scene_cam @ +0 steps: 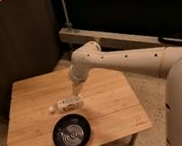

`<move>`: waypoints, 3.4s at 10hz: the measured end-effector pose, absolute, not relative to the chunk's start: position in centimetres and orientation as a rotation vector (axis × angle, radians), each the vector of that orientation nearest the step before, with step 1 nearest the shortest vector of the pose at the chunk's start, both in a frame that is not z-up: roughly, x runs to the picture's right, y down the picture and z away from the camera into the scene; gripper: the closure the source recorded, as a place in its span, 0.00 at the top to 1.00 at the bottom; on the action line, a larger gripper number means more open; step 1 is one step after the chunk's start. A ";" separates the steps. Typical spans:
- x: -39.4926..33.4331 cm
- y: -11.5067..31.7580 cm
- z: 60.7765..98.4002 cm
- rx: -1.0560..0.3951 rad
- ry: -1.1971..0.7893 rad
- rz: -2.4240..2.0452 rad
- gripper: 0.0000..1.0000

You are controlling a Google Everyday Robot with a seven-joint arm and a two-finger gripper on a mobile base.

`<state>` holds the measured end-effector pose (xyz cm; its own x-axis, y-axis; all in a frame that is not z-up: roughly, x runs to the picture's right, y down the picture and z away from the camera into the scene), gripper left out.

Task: Place the bottle in the ceramic bowl

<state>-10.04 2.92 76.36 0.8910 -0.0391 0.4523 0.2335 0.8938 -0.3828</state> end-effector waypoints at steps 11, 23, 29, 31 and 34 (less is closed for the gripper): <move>-9.4 5.0 80.5 -0.490 -0.464 -0.116 0.65; -9.4 6.6 82.7 -0.546 -0.506 -0.089 0.65; -9.7 7.1 83.5 -0.586 -0.506 -0.088 0.65; -9.8 7.3 83.8 -0.606 -0.507 -0.089 0.65; -9.8 7.7 84.4 -0.632 -0.507 -0.090 0.65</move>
